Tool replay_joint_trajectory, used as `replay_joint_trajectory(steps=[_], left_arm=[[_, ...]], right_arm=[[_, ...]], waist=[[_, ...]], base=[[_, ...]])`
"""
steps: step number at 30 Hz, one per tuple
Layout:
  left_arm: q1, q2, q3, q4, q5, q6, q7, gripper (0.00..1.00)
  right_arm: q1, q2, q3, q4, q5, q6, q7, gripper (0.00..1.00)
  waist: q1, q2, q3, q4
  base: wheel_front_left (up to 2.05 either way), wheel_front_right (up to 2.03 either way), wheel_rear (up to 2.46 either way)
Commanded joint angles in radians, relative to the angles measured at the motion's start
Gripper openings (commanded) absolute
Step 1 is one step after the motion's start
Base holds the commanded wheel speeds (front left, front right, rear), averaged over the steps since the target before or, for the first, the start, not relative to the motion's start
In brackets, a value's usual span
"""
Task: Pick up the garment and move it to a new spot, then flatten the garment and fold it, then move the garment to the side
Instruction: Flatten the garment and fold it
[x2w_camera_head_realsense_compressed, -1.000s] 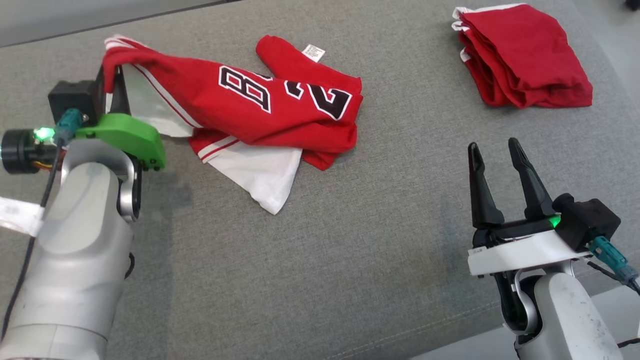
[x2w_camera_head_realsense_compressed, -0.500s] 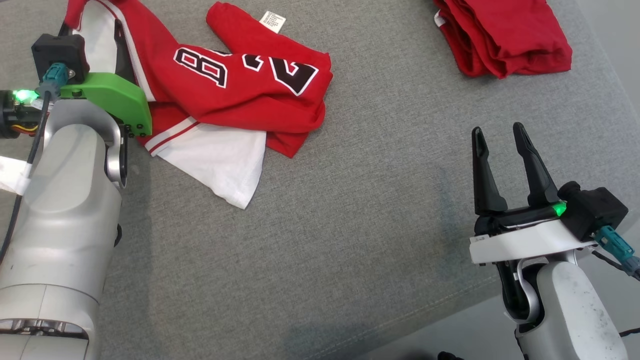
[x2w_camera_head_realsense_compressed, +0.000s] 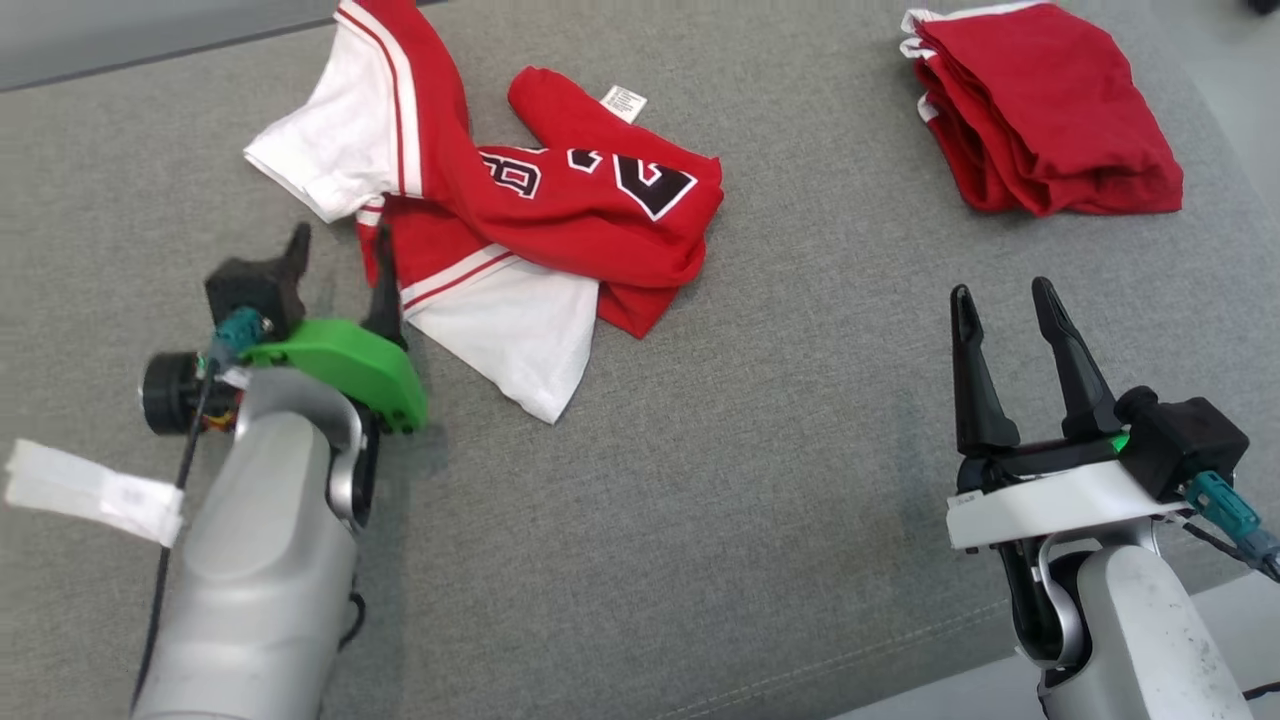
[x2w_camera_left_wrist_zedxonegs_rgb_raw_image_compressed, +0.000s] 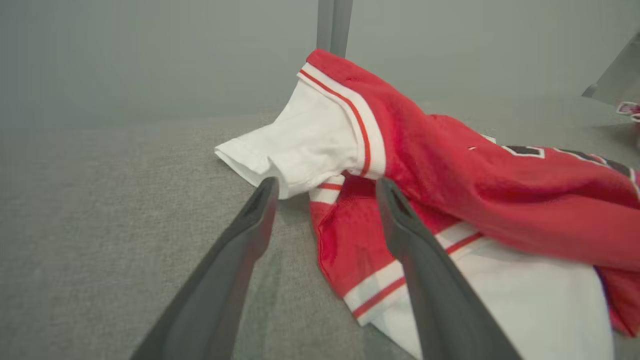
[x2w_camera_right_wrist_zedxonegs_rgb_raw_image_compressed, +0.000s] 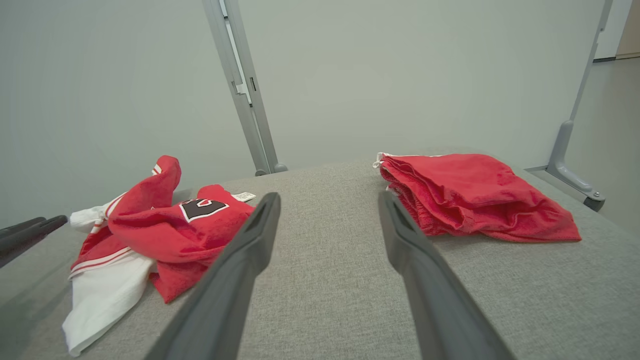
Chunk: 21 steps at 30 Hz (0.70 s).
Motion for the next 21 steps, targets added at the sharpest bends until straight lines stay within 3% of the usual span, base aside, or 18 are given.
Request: replay_joint_trajectory(steps=[1, 7, 21], left_arm=[[0.023, -0.006, 0.000, -0.003, -0.014, -0.007, 0.000, 1.00], [0.171, -0.063, -0.034, -0.019, -0.075, -0.056, 0.001, 1.00], [0.229, -0.072, -0.197, -0.022, -0.181, -0.034, 0.055, 1.00]], right_arm=[[0.015, -0.002, -0.003, 0.003, -0.008, -0.001, -0.003, 1.00], [0.036, -0.002, 0.000, 0.013, -0.009, -0.001, -0.003, 1.00], [0.037, -0.002, -0.007, 0.009, 0.009, -0.001, -0.003, 1.00]], waist=[[-0.0001, 0.0062, -0.068, 0.057], [-0.0001, 0.0062, -0.116, 0.072], [-0.0001, 0.0062, -0.092, 0.004]], base=[[0.00, 0.00, 0.00], [0.00, 0.00, 0.00], [0.00, 0.00, 0.00]])
